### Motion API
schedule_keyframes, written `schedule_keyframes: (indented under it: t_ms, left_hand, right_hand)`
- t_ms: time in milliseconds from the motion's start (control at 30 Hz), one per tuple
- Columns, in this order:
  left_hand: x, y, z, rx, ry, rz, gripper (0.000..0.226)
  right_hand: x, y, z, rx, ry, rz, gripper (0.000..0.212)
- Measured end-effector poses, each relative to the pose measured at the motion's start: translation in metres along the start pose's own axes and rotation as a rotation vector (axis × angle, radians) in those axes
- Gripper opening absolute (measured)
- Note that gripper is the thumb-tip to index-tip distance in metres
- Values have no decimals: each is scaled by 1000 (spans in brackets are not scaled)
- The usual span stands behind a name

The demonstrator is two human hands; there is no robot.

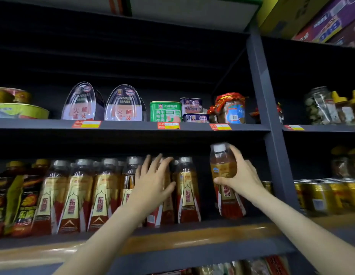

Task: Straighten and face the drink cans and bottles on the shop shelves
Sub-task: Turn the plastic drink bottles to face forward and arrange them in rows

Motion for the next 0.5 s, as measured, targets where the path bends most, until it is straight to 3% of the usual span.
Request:
schedule_keyframes:
  t_ms: [100, 200, 300, 500]
  left_hand:
    - [-9, 9, -5, -60, -71, -31, 72]
    - [-12, 25, 2, -222, -11, -80, 74]
    - [-15, 43, 8, -281, 52, -106, 76]
    - [-13, 60, -5, -280, -5, -88, 79]
  right_hand:
    - [-19, 20, 35, 54, 116, -56, 104]
    - [-22, 33, 61, 83, 214, -92, 98]
    - [-30, 35, 74, 129, 241, -162, 104]
    - [-42, 41, 89, 175, 283, -257, 110]
Point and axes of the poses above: each hand's wrist, its own x-axis away from the middle knuckle, its own y-axis out of the palm, z = x × y, the point moved 4 cm from there along -x, towards the middle knuckle, and after that the axes turned 6 degrees about x, right-handed, at the moved point
